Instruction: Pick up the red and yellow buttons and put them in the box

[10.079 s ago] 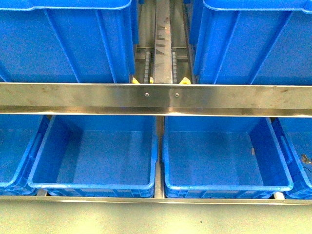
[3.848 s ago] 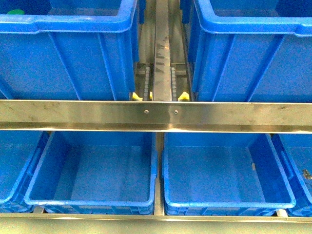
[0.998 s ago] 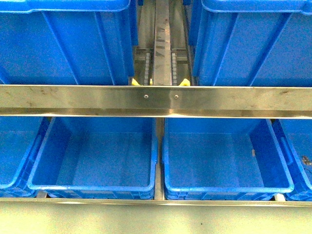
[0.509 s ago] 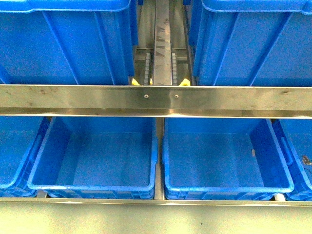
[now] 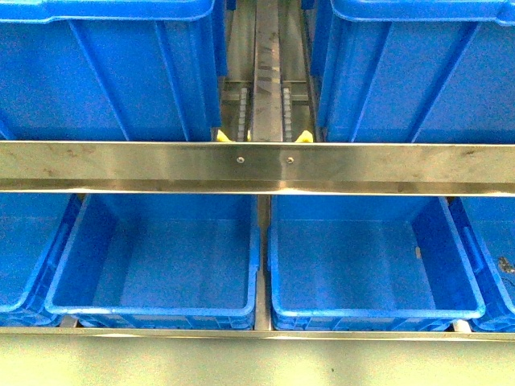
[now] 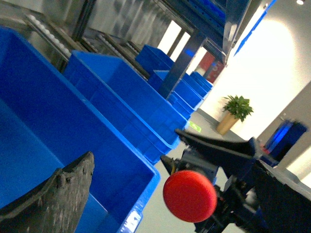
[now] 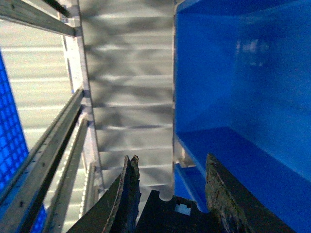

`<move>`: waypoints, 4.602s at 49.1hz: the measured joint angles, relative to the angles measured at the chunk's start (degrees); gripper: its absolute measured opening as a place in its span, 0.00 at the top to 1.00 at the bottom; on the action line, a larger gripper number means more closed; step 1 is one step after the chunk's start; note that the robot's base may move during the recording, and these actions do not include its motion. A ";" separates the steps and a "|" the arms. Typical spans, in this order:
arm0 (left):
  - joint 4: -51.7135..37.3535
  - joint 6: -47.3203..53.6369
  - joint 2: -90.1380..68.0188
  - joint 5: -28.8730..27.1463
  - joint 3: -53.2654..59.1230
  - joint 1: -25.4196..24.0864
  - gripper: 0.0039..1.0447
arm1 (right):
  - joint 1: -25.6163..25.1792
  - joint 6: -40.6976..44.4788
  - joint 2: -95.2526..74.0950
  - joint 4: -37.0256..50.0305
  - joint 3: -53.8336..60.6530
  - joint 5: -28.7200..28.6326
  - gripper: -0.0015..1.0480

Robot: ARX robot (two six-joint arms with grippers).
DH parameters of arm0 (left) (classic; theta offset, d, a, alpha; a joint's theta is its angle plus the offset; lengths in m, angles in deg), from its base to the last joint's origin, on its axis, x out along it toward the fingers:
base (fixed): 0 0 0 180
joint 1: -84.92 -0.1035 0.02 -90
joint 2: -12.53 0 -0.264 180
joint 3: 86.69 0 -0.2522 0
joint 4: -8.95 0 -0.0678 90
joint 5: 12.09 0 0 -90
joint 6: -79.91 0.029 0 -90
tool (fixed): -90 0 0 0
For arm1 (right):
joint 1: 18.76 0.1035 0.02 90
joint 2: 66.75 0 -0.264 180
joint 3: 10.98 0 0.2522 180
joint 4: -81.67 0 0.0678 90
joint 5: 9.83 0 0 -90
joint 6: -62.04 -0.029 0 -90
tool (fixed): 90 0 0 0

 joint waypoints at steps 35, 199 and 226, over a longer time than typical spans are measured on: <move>24.00 17.05 65.59 -26.25 47.78 -25.79 0.14 | 3.96 39.21 -1.99 11.50 2.23 -5.55 0.70; 30.56 29.92 109.85 -38.97 92.98 -31.58 0.07 | -11.32 101.59 -63.73 -41.75 -73.24 -9.11 0.71; 30.56 29.94 109.85 -38.97 92.98 -31.58 0.07 | -12.33 96.52 -52.54 -30.99 -59.06 -12.17 0.02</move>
